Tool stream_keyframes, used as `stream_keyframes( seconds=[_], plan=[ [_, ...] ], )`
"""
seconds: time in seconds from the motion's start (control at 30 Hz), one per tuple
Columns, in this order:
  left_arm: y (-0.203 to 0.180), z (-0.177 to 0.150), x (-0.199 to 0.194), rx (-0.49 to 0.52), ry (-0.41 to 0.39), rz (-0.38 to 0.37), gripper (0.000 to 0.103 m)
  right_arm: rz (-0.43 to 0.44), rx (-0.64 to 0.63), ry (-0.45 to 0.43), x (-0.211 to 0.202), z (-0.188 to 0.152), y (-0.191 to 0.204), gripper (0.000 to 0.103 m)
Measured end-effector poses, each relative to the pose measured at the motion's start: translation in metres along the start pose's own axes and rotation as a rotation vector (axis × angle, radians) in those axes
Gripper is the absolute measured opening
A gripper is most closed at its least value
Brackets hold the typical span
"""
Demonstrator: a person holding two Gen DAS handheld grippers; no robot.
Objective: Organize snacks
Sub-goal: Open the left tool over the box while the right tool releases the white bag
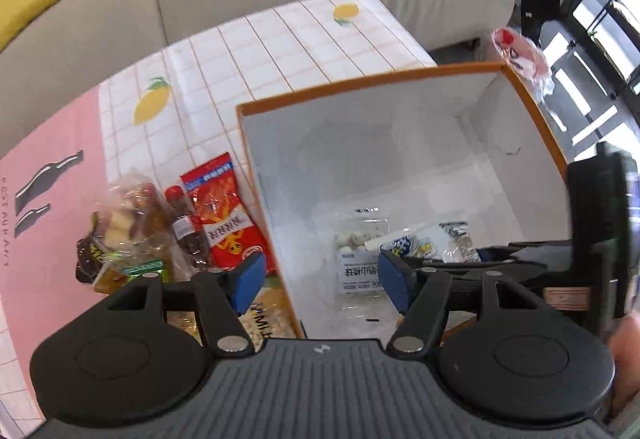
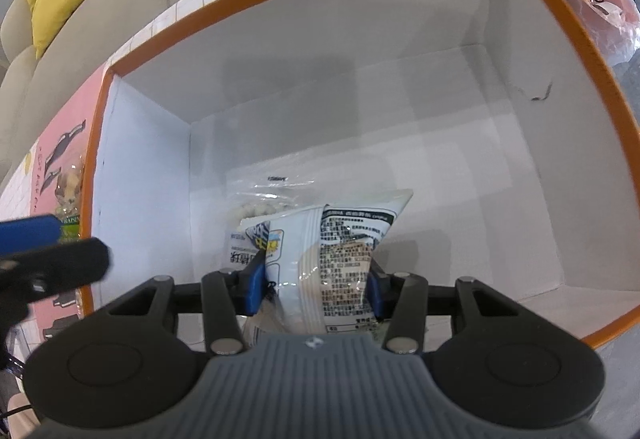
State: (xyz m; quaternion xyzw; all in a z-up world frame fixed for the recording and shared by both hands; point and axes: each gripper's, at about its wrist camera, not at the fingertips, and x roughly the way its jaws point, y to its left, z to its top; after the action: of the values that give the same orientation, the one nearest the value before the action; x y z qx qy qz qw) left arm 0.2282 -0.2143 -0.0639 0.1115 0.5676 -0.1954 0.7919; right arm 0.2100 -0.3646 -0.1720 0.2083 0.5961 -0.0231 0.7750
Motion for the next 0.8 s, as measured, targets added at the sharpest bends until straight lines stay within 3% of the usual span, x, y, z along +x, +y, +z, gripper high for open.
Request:
stream_keyframes(
  seconds=[0.27,0.47,0.8],
  plan=[
    [0.006,-0.012,-0.012,0.004,-0.028,-0.001,0.076,-0.05,-0.025,-0.003,0.003,0.002,0.009,0.051],
    [0.012,-0.02,-0.025,-0.013,-0.055,-0.007,0.075,-0.115,-0.066,-0.04,-0.013,0.0,0.013,0.071],
    [0.025,-0.045,-0.057,-0.048,-0.136,0.005,0.076,-0.216,-0.185,-0.18,-0.059,-0.018,0.033,0.081]
  ],
)
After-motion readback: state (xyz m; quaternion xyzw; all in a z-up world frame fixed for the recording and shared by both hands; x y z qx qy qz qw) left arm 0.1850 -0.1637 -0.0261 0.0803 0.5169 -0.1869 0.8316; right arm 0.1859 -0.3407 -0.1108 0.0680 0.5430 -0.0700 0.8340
